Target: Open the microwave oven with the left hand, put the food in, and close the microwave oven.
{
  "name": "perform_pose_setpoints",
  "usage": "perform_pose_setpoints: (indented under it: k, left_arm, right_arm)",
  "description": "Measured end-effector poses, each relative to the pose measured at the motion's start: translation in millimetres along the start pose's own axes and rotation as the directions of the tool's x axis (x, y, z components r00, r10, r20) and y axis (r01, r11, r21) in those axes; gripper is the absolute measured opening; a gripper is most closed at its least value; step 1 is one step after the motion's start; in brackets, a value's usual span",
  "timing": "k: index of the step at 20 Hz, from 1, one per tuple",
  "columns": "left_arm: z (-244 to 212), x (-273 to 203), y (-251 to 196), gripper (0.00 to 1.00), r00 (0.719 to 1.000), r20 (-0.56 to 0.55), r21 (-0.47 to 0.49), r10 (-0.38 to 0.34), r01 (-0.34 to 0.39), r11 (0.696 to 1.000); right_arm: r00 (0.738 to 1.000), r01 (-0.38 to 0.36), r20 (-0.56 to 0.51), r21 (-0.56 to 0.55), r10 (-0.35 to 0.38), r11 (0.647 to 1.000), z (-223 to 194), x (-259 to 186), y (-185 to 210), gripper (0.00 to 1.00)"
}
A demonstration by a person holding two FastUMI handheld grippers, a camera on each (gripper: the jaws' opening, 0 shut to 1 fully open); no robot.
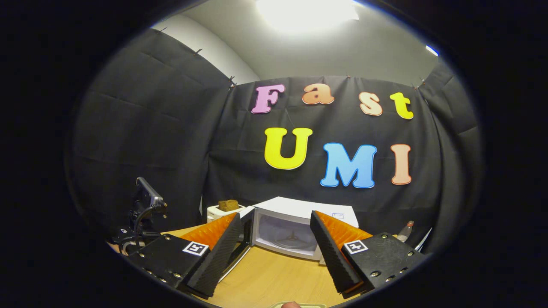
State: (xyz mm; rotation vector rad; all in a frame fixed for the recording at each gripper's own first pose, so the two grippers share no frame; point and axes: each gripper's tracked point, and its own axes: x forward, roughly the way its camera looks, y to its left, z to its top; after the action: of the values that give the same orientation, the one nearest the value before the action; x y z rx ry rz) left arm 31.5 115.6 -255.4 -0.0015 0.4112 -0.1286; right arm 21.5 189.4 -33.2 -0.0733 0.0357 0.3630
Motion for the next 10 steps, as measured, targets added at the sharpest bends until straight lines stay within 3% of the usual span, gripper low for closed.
perform_pose_setpoints:
  k: [5,10]
  left_arm:
    - [-8,-1,2,0.14,1.000,-0.011,-0.003,-0.014,0.014,1.000]
    - [-7,-33,26,0.18,0.987,0.009,-0.029,0.163,-0.163,0.986]
  right_arm:
    - [0.998,-0.064,-0.005,-0.007,0.064,0.998,-1,4,11,0.99]
    - [0.991,-0.133,-0.026,-0.010,0.132,0.991,-14,1,-4,0.99]
